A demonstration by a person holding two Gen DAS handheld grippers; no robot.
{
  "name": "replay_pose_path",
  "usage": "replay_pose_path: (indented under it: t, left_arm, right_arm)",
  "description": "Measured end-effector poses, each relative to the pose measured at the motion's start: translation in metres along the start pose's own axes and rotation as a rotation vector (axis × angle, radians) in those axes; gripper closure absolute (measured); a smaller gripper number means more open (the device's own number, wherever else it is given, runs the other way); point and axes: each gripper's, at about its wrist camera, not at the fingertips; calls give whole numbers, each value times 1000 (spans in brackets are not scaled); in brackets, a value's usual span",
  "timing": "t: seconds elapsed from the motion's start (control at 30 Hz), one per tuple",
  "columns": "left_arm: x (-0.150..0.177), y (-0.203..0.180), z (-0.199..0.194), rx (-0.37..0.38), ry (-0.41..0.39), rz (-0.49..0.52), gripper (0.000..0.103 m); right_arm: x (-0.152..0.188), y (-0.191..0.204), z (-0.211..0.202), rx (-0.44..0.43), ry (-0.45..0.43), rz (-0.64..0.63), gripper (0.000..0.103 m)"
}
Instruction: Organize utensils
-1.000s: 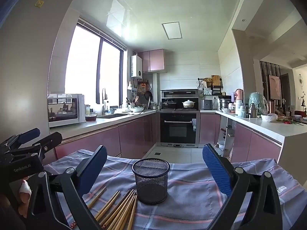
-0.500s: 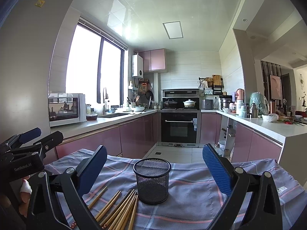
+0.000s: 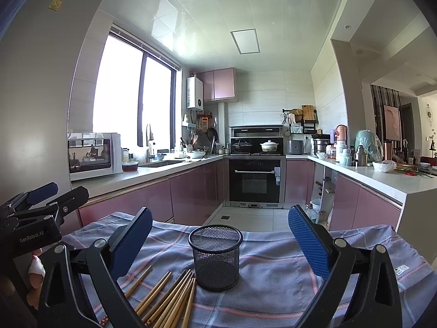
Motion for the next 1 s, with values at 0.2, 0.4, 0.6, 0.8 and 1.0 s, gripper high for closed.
replay_pose_path:
  t: [0.2, 0.4, 0.6, 0.8, 1.0]
  left_arm:
    - [0, 0, 0, 0, 1, -1, 6]
    - [0, -1, 0, -2, 2, 0, 6]
    - [1, -2, 1, -1, 6, -3, 6]
    - [1, -3, 2, -2, 11, -1, 6]
    - [3, -4, 1, -1, 14, -2, 6]
  right_arm:
    - [0, -1, 0, 0, 1, 0, 7]
    - [0, -1, 0, 0, 3, 0, 7]
    - [1, -3, 2, -2, 8, 1, 7]
    - [1, -3, 2, -2, 10, 3, 7]
    - [1, -3, 2, -4, 11, 4, 7]
Point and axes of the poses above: each gripper's, at about its wrist camera, not at the fingertips, and z roughly the way its jaws point, y to its left, x to its underside, and after that the axes turned 12 degrees about y, right-handed
